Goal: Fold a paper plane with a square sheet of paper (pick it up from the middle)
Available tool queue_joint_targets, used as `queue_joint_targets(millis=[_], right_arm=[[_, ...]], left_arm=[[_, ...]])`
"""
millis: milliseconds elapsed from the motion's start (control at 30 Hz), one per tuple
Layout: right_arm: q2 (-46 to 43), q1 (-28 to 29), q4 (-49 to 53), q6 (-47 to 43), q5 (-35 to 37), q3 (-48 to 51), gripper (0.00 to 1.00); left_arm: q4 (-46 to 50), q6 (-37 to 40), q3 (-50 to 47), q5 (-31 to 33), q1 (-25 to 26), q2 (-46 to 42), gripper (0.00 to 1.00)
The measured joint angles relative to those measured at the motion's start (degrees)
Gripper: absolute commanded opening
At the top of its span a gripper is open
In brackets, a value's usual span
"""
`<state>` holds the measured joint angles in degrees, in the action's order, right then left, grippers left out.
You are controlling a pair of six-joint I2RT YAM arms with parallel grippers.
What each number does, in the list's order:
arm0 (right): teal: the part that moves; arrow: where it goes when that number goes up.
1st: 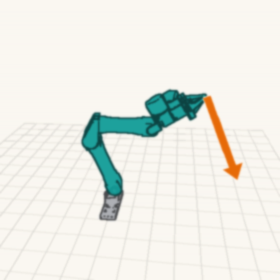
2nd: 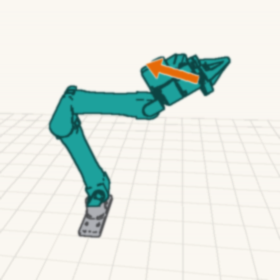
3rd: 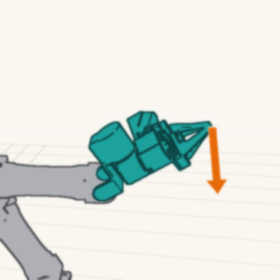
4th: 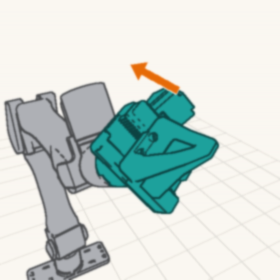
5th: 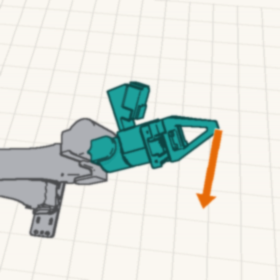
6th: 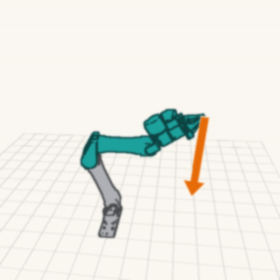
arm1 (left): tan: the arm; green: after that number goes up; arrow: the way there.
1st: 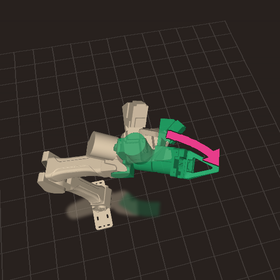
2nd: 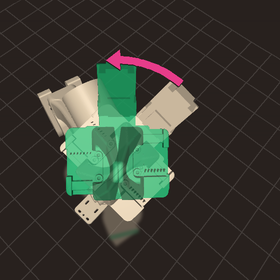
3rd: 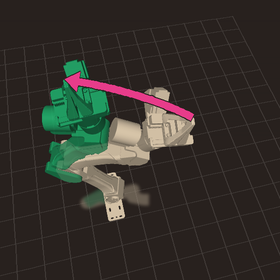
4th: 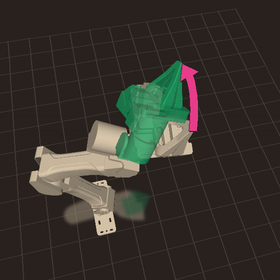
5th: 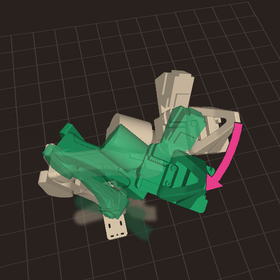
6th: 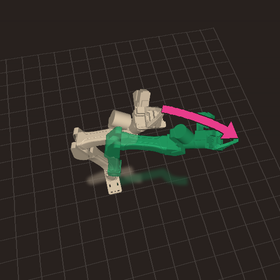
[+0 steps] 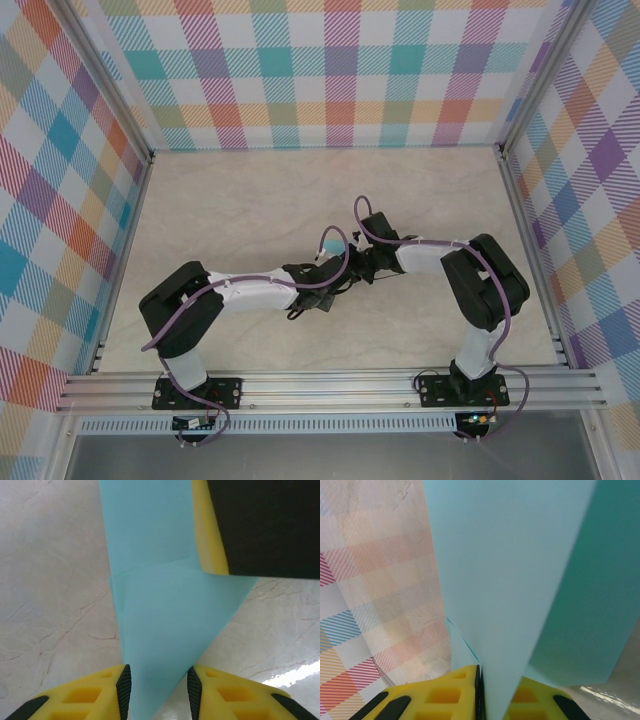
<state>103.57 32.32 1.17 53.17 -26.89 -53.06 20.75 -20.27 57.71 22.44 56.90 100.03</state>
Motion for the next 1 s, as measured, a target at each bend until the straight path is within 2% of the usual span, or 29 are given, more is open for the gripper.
queue_joint_targets(millis=[500,700,1000], right_arm=[[0.0,0.0,0.2,0.2,0.0,-0.7,0.13],[0.0,0.0,0.2,0.4,0.0,-0.7,0.15],[-0.1,0.0,0.9,0.3,0.0,-1.2,0.19]], left_arm=[[-0.2,-0.1,0.0,1.3,0.1,0.5,0.25],[-0.4,-0.1,-0.2,1.2,0.1,0.7,0.13],[-1.5,-0.7,-0.5,1.0,0.1,0.7,0.06]])
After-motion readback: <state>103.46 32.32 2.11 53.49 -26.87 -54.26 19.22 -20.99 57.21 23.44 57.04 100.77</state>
